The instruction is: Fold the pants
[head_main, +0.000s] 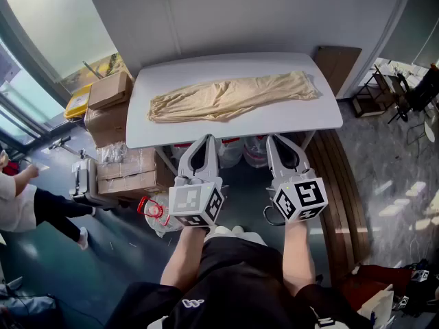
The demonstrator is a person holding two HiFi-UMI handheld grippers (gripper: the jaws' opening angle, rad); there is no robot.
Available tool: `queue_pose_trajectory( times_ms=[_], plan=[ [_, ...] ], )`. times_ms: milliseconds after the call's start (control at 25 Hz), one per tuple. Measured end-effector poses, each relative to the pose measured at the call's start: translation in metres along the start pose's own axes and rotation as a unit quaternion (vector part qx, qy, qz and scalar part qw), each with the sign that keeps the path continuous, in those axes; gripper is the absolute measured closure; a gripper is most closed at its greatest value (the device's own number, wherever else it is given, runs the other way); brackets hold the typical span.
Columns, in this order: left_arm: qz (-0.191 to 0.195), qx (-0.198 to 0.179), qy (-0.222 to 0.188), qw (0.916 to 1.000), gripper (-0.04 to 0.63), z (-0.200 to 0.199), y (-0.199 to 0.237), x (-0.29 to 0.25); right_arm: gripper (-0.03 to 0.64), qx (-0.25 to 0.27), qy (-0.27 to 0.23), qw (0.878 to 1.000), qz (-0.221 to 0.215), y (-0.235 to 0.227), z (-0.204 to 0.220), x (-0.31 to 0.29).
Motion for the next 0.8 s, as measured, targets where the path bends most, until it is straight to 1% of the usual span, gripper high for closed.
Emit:
queue_pose_trajectory(
  times_ms=[160,320,480,520,680,760,800],
  plan=[
    [-0.008,0.010,0.004,0.9999,0.591,0.007,0.001,-0.005,0.614,0.002,0.004,1.000,-0.003,-0.008,0.007,-0.003],
    [-0.013,0.014,0.005,0.9998,0.591,0.014,-0.001,-0.007,0.613,-0.010,0.001,1.000,0.001,-0.016,0.013,-0.005],
    [-0.021,0.018,0.003,0.9996,0.591,0.016,0.000,-0.005,0.612,-0.009,0.004,1.000,-0.010,-0.017,0.016,-0.009],
    [-0.022,0.021,-0.002,0.9995,0.591,0.015,0.000,-0.003,0.614,-0.010,0.003,1.000,-0.013,-0.016,0.015,-0.009],
    [-0.016,0.051,-0.045,0.9975,0.589,0.011,0.008,0.007,0.612,-0.006,0.001,1.000,-0.027,-0.014,0.010,-0.016],
    [-0.029,0.056,-0.046,0.9969,0.531,0.011,0.017,0.010,0.612,-0.004,0.000,0.999,-0.036,-0.011,0.008,-0.022],
    [-0.038,0.057,-0.044,0.9967,0.531,0.011,0.022,0.012,0.614,-0.002,-0.001,0.999,-0.041,-0.009,0.007,-0.026]
  ],
)
Point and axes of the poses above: the fingertips, and each gripper's own axes: x backward along the fingers, y to its left, z out of its underside, the point moved 9 cm from there along x, backward along the fingers, and after that the axes turned 13 degrees about y, right-handed, at the moved point
